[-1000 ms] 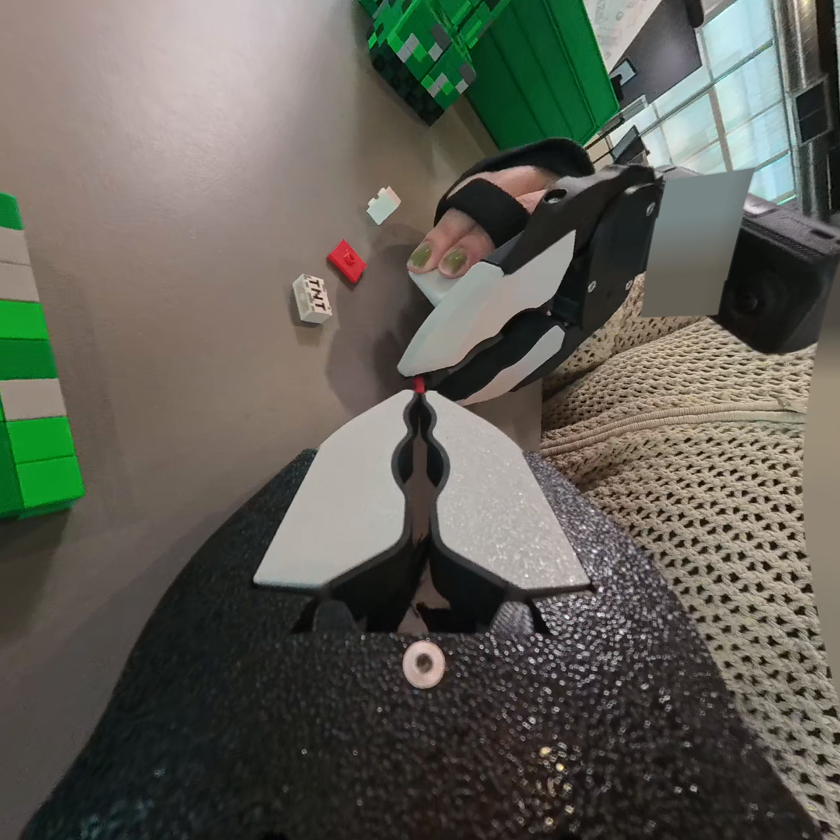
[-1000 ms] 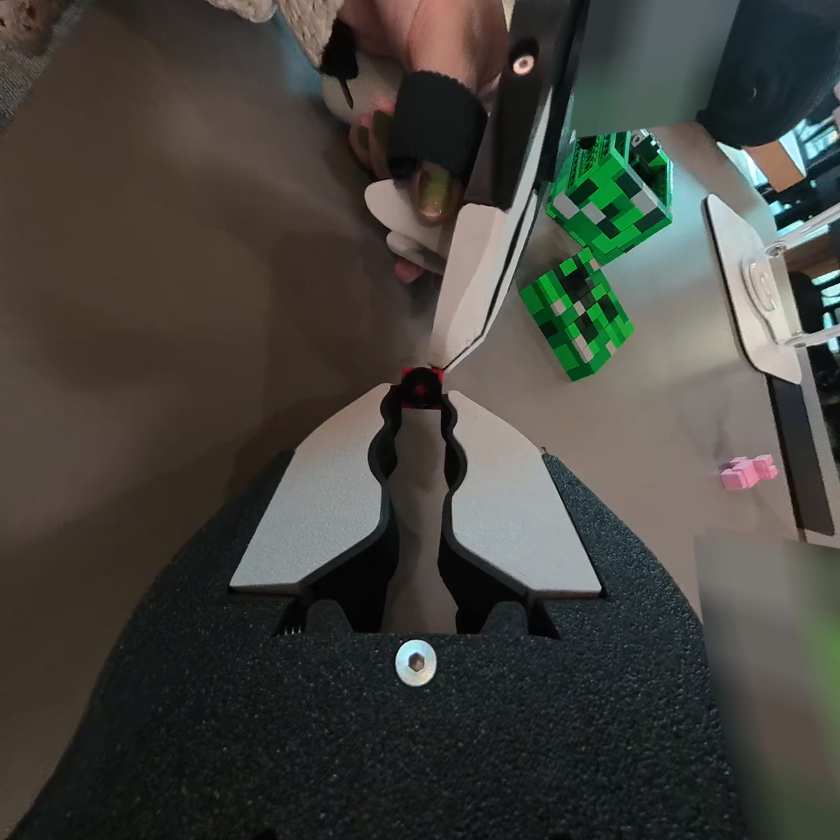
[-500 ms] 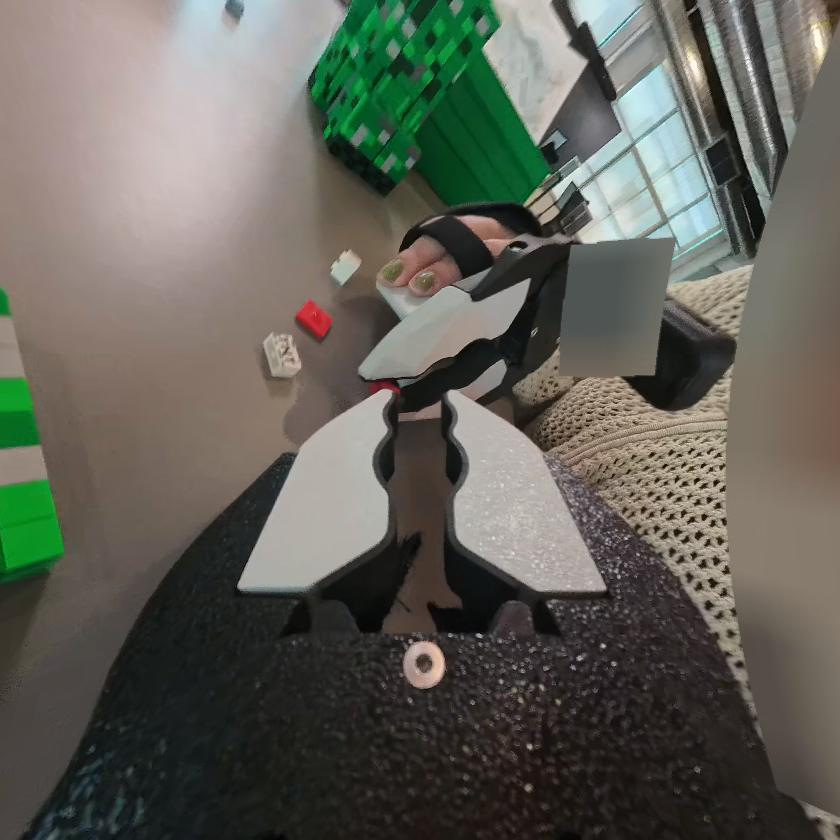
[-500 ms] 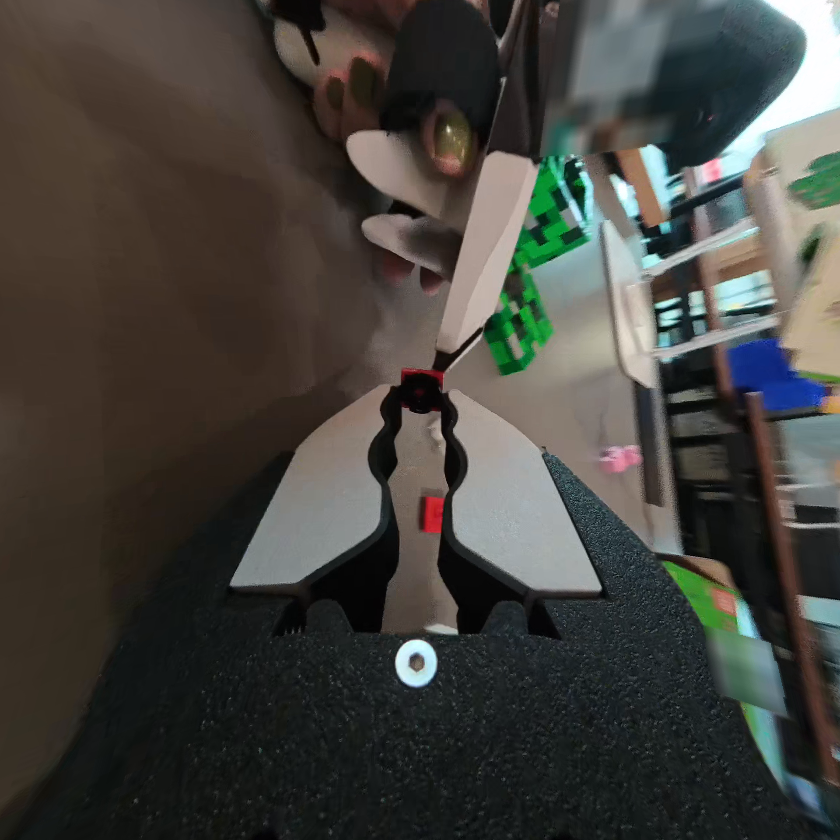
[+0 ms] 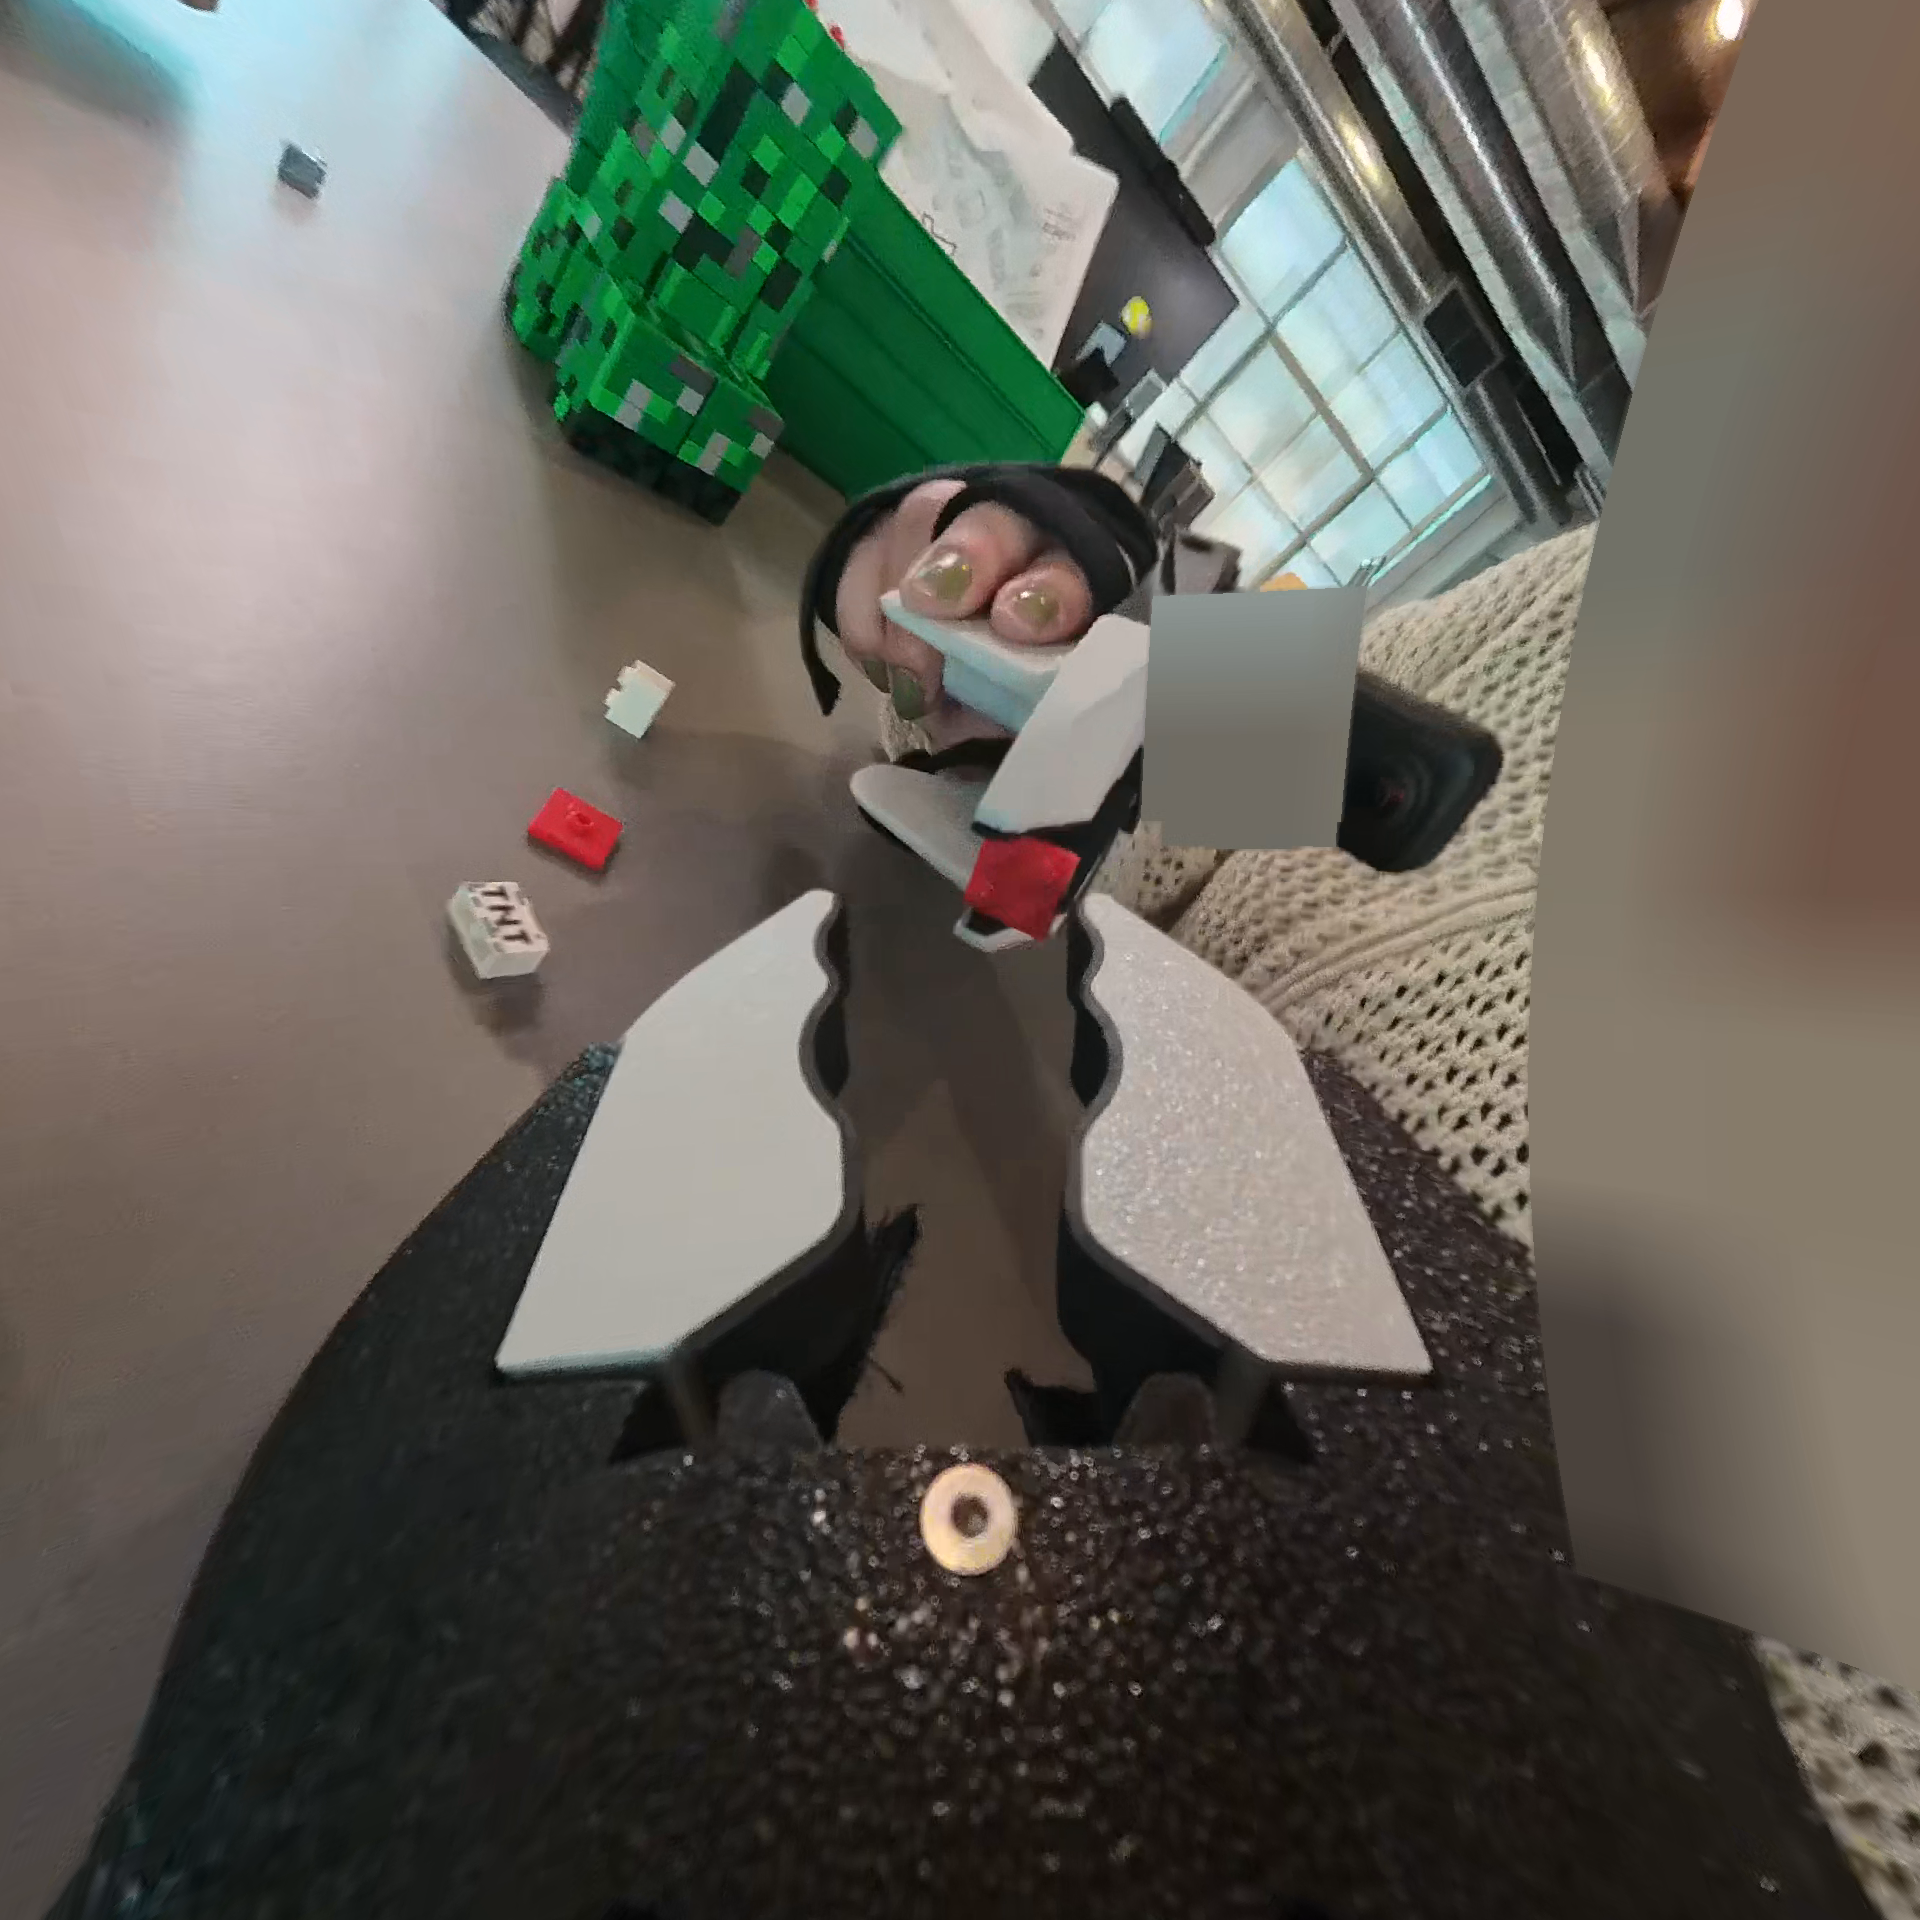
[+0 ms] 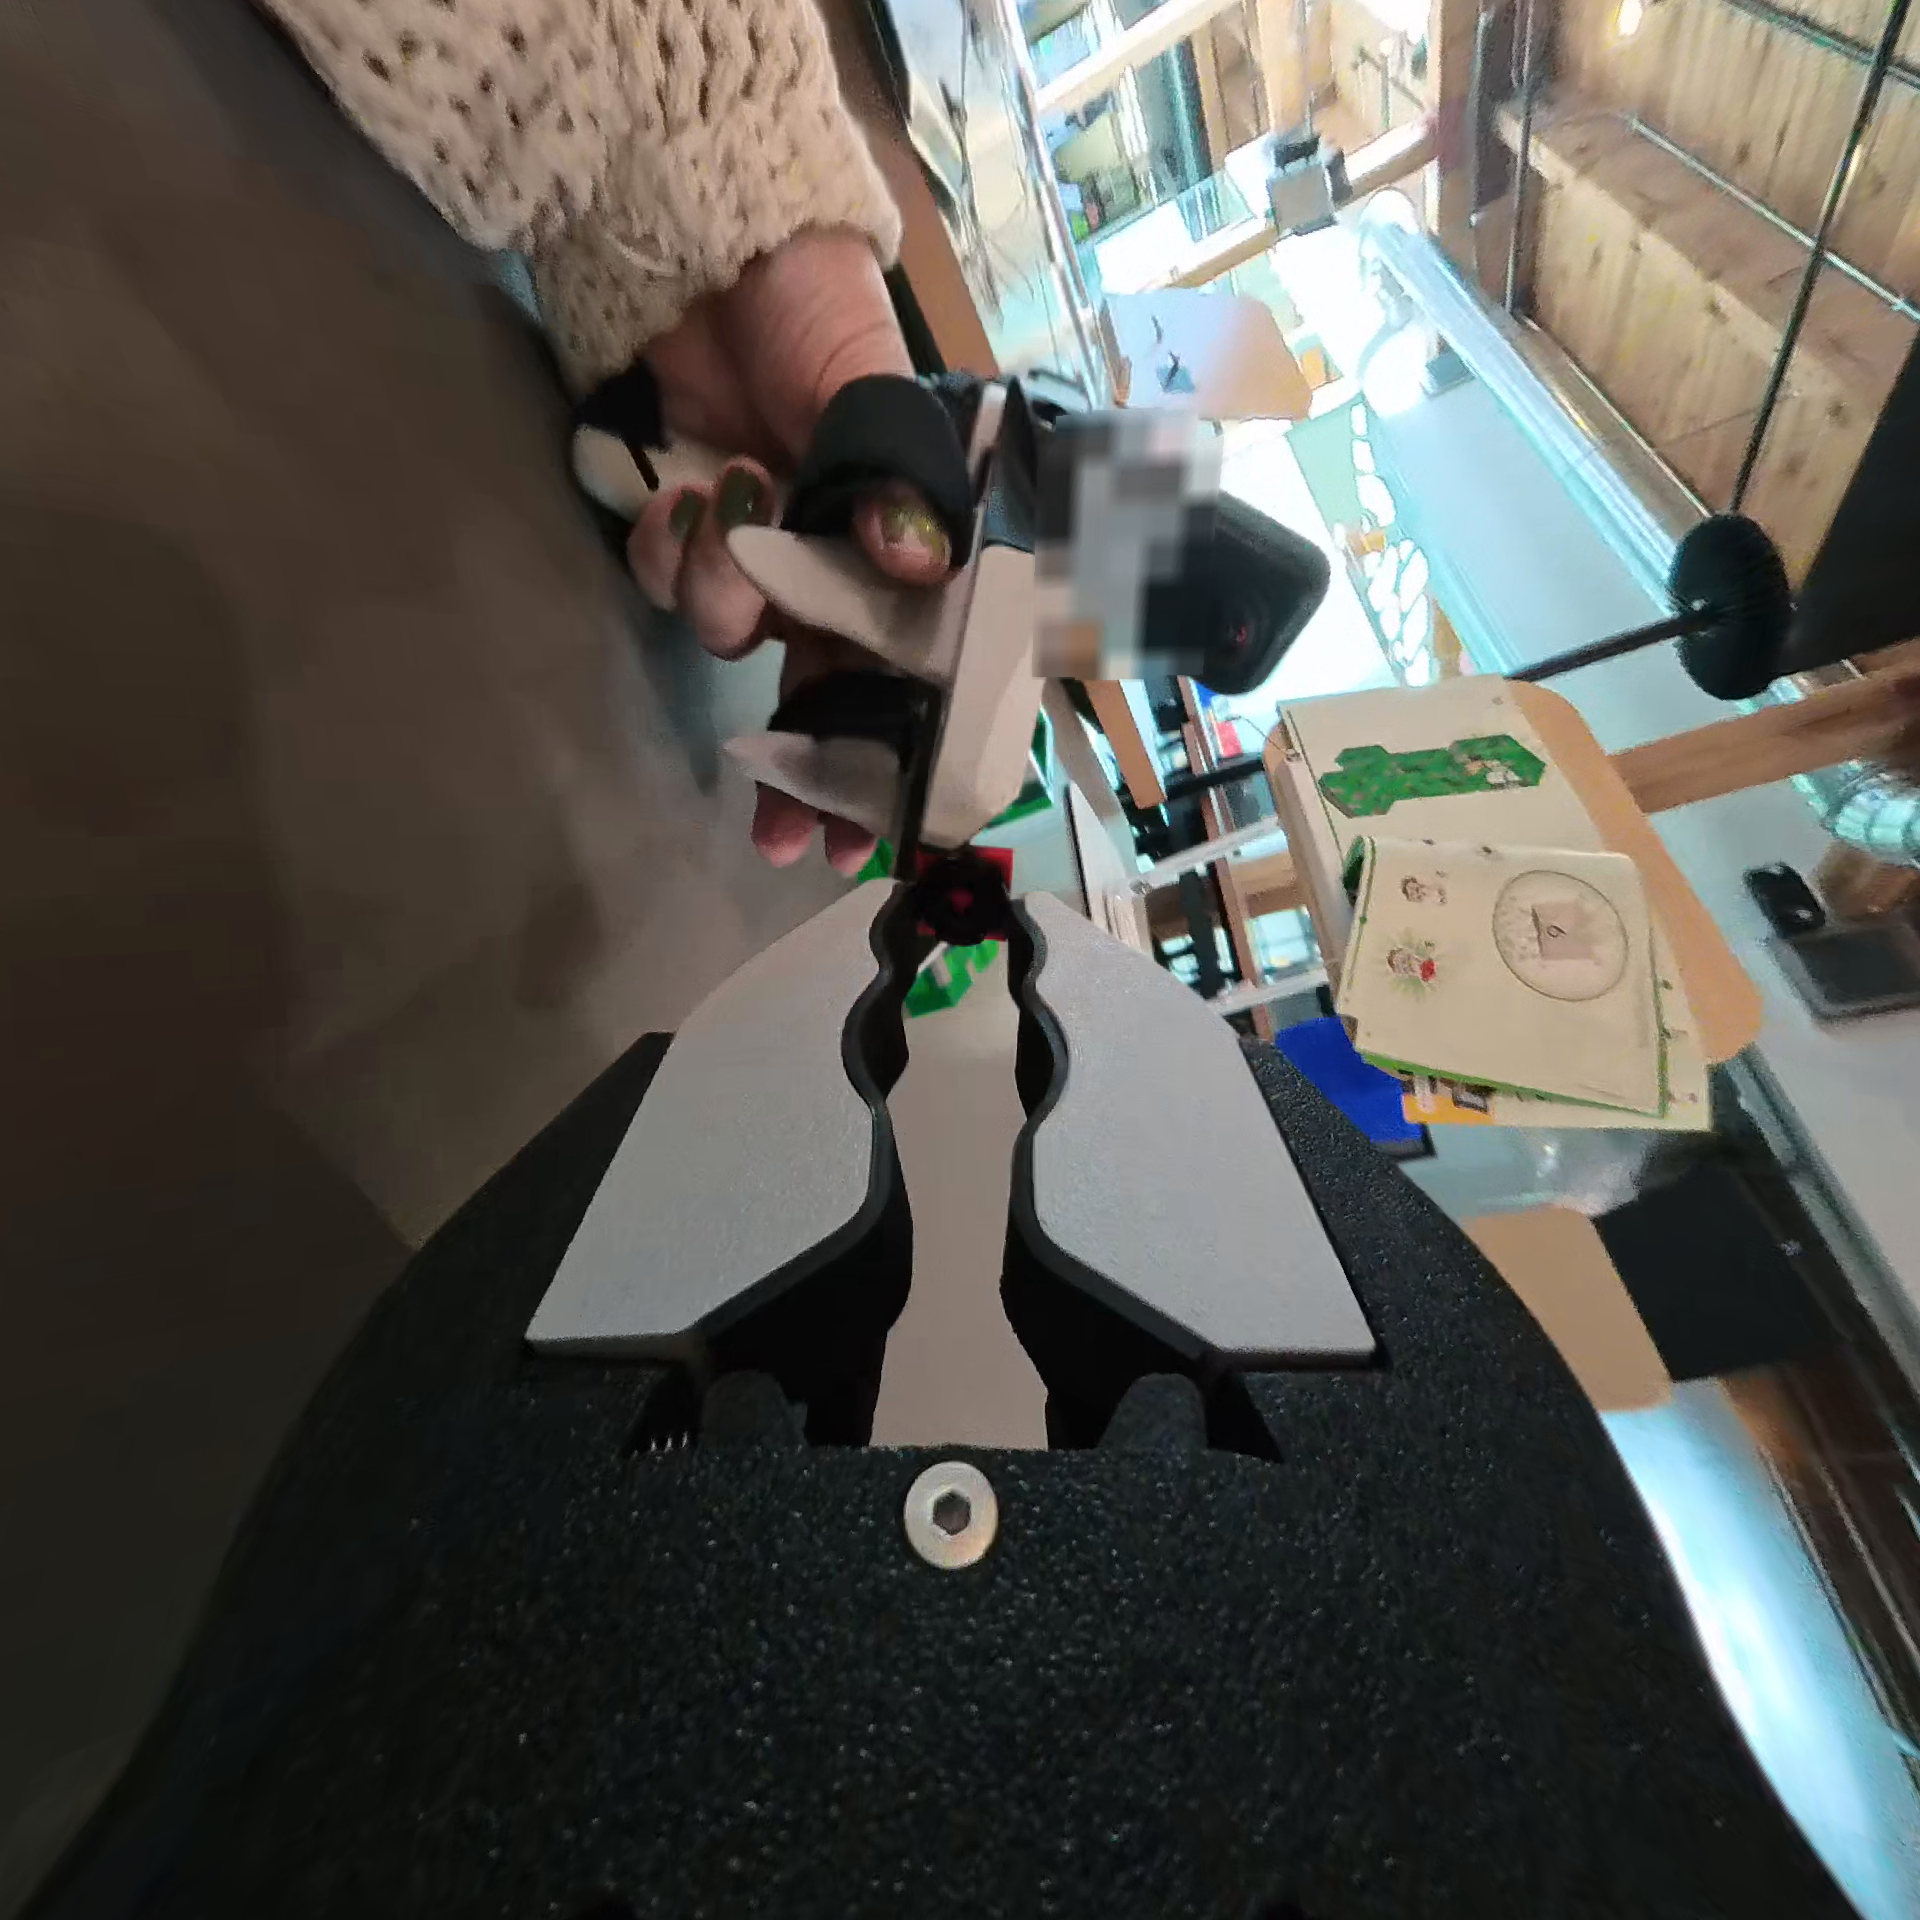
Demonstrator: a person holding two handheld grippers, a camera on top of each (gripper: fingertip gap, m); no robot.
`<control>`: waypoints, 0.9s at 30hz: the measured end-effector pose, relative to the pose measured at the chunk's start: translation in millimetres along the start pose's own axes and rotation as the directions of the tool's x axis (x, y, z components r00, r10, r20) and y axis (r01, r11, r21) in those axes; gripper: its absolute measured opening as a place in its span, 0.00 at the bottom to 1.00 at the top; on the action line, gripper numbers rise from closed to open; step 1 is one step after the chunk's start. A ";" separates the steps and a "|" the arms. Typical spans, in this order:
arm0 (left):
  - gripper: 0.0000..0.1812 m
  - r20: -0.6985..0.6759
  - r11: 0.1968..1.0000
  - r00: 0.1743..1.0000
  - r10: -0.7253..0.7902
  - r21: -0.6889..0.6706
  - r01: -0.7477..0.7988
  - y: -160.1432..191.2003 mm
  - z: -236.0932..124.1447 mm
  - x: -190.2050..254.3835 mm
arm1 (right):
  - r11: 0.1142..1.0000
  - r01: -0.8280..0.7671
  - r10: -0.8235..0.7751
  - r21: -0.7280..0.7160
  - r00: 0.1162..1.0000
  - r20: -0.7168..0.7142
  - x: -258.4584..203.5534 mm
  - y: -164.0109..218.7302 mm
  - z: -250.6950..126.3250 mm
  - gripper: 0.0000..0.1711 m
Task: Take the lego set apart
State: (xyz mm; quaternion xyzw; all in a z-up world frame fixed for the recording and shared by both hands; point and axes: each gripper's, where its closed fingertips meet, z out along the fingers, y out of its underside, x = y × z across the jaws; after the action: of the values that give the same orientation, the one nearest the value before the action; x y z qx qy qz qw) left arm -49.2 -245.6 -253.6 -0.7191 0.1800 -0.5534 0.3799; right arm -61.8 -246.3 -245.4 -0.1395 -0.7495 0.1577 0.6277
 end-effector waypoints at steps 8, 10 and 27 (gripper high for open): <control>0.09 -0.115 0.991 0.985 0.131 0.003 -0.132 1.5 2.0 24.0 | 0.987 -0.124 0.123 0.102 0.992 0.017 2.9 -16.7 -4.0 0.10; 0.09 -0.119 0.982 0.975 0.189 0.036 -0.186 -2.5 0.3 27.9 | 0.953 -0.263 0.256 0.153 0.965 0.066 6.2 -19.6 -7.2 0.10; 0.08 -0.035 0.915 0.919 0.393 0.113 -0.387 -12.9 -1.5 32.2 | 0.571 -0.805 0.727 0.163 0.588 0.355 21.8 -21.3 -15.4 0.03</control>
State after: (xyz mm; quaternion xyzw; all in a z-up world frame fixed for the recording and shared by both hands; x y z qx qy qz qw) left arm -42.3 -259.7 -222.6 -0.6320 0.3014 -0.4955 0.5140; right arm -50.6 -255.9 -214.6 -0.3326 -0.6508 0.5459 0.4097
